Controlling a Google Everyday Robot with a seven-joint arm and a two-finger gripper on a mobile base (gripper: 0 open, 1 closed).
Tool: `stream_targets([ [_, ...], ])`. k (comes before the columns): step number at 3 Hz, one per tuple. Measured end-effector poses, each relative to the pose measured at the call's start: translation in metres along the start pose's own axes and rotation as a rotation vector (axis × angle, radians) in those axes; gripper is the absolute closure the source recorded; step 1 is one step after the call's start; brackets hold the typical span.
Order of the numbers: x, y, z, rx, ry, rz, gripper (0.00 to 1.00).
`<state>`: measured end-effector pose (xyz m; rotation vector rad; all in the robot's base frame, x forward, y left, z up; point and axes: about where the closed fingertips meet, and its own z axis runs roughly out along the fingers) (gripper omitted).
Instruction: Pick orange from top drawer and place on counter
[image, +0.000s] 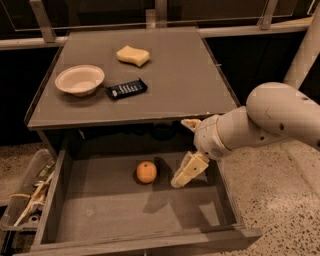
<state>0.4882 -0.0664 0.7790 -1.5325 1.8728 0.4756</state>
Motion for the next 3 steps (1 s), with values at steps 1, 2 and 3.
stream_targets([
  [1, 0.007, -0.007, 0.03, -0.023, -0.019, -0.014, 0.0],
  [2, 0.022, -0.008, 0.05, -0.028, -0.014, -0.023, 0.0],
  [3, 0.039, -0.006, 0.071, 0.001, -0.013, -0.046, 0.0],
])
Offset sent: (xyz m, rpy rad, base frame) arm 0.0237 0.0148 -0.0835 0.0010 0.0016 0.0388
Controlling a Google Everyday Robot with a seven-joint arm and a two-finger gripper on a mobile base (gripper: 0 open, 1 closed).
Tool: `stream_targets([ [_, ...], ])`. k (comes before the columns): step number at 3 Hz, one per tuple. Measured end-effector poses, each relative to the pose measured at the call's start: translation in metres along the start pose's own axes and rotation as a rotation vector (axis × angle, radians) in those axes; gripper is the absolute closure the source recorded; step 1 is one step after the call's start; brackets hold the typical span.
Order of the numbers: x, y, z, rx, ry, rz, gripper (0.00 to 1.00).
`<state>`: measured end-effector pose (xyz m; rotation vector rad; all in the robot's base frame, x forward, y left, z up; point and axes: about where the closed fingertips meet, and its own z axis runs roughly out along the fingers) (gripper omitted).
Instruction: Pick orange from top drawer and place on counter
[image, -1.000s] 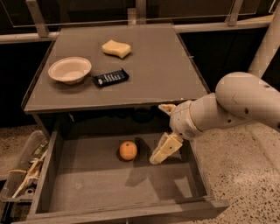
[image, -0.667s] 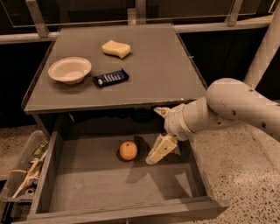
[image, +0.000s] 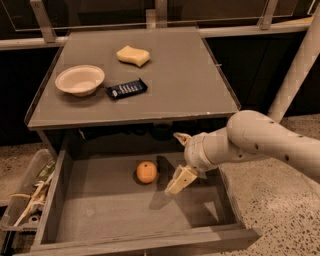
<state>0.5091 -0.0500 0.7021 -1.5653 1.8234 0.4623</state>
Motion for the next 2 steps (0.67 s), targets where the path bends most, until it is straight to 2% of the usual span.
stream_targets([
  [1, 0.013, -0.001, 0.022, 0.041, -0.018, -0.023, 0.0],
  [2, 0.012, -0.007, 0.043, 0.062, -0.054, -0.041, 0.0],
])
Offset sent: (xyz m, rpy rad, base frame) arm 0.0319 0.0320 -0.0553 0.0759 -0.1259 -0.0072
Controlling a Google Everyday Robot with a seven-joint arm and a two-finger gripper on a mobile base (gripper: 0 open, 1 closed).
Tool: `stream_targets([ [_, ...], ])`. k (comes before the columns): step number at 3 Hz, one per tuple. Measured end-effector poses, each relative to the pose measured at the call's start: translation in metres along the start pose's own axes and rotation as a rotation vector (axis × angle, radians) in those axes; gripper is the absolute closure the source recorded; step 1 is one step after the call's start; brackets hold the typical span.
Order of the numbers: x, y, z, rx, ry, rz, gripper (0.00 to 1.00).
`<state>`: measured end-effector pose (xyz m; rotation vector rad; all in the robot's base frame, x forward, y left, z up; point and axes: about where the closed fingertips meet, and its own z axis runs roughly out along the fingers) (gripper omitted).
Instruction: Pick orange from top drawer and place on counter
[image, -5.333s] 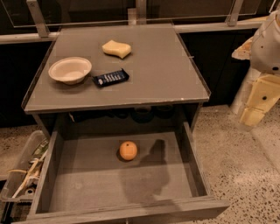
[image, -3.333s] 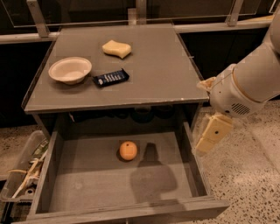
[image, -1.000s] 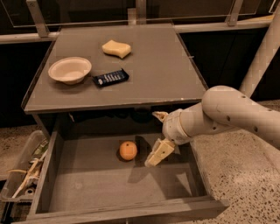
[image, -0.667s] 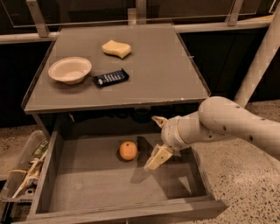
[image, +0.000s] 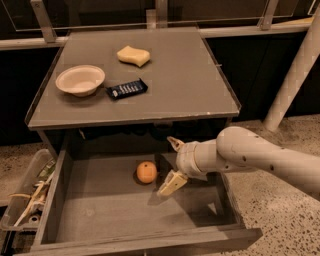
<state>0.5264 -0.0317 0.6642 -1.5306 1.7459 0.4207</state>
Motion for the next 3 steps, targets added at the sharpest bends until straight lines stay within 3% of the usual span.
stream_targets([
  [1, -0.006, 0.004, 0.019, -0.029, -0.061, 0.004, 0.0],
  [3, -0.006, 0.028, 0.057, -0.179, -0.205, 0.131, 0.0],
])
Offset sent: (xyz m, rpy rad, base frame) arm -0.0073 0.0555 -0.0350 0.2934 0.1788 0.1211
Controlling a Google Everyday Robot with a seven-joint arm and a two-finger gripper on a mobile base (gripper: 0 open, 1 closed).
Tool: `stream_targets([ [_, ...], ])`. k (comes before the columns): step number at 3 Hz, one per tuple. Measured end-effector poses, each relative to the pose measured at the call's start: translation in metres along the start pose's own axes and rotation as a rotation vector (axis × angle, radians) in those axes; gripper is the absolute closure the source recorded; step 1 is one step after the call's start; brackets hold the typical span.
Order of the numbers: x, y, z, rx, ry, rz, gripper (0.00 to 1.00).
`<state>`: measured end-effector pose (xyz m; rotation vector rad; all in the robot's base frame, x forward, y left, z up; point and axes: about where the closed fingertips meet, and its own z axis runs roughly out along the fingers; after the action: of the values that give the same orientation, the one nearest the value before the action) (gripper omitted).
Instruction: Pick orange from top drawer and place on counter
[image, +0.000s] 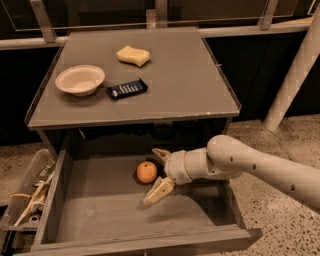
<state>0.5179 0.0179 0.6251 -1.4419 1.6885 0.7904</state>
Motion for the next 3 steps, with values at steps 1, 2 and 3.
stream_targets([
  [1, 0.01, 0.0032, 0.0131, -0.024, -0.001, 0.038, 0.0],
  [2, 0.0101, 0.0033, 0.0134, -0.024, -0.001, 0.038, 0.18],
  [3, 0.0101, 0.0033, 0.0134, -0.024, -0.001, 0.038, 0.41],
])
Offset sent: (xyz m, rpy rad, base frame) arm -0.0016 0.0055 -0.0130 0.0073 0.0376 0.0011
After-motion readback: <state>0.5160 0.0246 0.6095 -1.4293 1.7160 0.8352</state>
